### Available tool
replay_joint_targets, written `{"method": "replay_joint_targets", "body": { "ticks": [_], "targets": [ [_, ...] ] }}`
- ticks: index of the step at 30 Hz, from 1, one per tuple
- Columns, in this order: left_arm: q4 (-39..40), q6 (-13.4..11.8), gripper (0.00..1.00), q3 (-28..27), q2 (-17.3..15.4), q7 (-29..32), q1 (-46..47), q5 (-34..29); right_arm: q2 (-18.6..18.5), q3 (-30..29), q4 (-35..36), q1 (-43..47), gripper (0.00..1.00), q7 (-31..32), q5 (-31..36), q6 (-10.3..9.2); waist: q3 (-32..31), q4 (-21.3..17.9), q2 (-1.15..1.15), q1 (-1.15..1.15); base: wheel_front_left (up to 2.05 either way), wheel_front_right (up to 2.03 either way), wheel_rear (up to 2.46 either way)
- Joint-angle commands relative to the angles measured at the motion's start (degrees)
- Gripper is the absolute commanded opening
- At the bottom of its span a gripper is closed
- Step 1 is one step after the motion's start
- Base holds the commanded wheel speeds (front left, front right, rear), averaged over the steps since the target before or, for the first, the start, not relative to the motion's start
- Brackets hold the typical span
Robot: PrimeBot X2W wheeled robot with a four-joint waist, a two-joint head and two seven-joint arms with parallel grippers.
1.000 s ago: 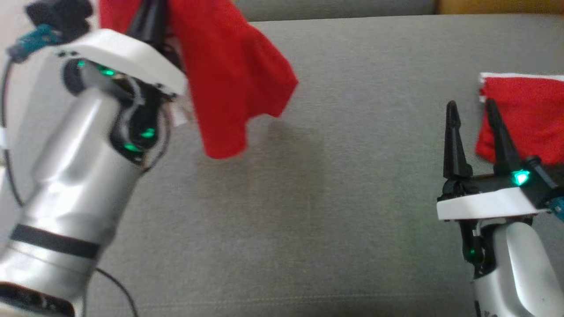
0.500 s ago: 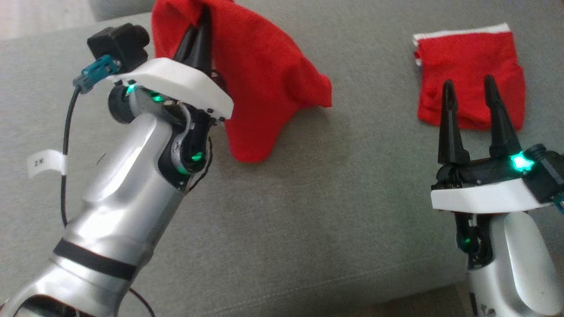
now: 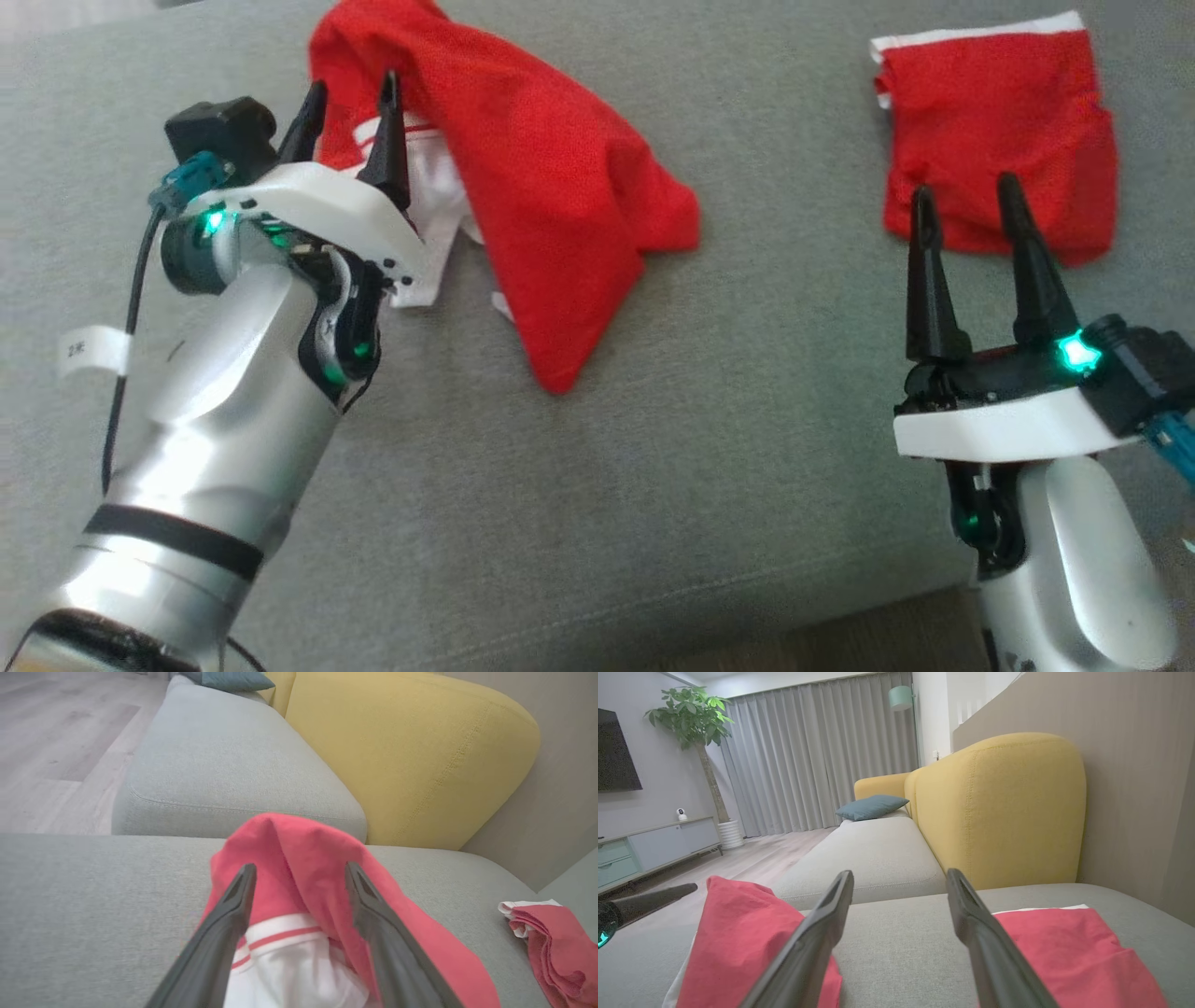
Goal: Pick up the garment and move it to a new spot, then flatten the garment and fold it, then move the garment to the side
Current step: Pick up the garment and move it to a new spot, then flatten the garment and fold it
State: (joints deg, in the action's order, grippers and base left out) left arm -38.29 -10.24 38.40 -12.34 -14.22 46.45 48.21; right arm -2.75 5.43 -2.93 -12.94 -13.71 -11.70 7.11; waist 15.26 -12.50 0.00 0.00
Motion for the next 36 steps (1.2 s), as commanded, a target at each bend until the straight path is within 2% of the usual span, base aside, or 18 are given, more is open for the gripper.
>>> {"method": "replay_joint_targets", "body": {
  "ticks": [1, 7, 15, 19, 22, 28, 36],
  "targets": [
    [1.6, 1.0, 1.0, -2.5, -2.3, -0.7, 2.5, -1.9, -0.1, 1.1, 1.2, -0.1, 1.0, -0.5, 0.8, 0.37, -1.6, 2.3, 0.0, 0.0, 0.0, 0.0, 0.0],
    [7.9, 1.8, 1.0, -6.6, -4.3, -0.8, -2.0, -7.0, -0.1, 0.8, 0.4, 0.8, 1.0, 0.1, 2.1, 0.37, -3.9, 6.7, 0.0, 0.0, 0.0, 0.0, 0.0],
    [21.6, 1.7, 1.0, -12.4, -6.9, -0.8, -17.7, -16.1, -0.1, 0.5, -1.6, 3.8, 1.0, 0.6, 3.5, 0.37, -8.5, 13.1, 0.0, 0.0, 0.0, 0.0, 0.0],
    [27.2, 0.1, 1.0, -15.7, -5.6, -0.8, -26.6, -18.8, -0.1, 0.3, -2.7, 5.3, 1.0, 0.6, 3.6, 0.37, -10.4, 15.4, 0.0, 0.0, 0.0, 0.0, 0.0],
    [30.2, -0.1, 1.0, -17.9, -3.6, -0.8, -32.0, -19.9, -0.1, 0.2, -3.3, 6.2, 1.0, 0.7, 3.7, 0.37, -11.3, 16.6, 0.0, 0.0, 0.0, 0.0, 0.0],
    [32.1, 1.7, 1.0, -20.4, -0.3, -0.8, -35.7, -22.3, -0.1, 1.3, -3.9, 6.6, 1.0, 1.3, 3.9, 0.37, -11.2, 18.7, 0.0, 0.0, 0.0, 0.0, 0.0],
    [31.9, 4.4, 1.0, -23.6, 2.3, -0.8, -35.3, -24.5, -0.1, 9.5, -9.1, 3.8, 1.0, 8.5, 6.8, 0.37, -8.5, 21.3, 0.0, 0.0, 0.0, 0.0, 0.0]
  ]
}}
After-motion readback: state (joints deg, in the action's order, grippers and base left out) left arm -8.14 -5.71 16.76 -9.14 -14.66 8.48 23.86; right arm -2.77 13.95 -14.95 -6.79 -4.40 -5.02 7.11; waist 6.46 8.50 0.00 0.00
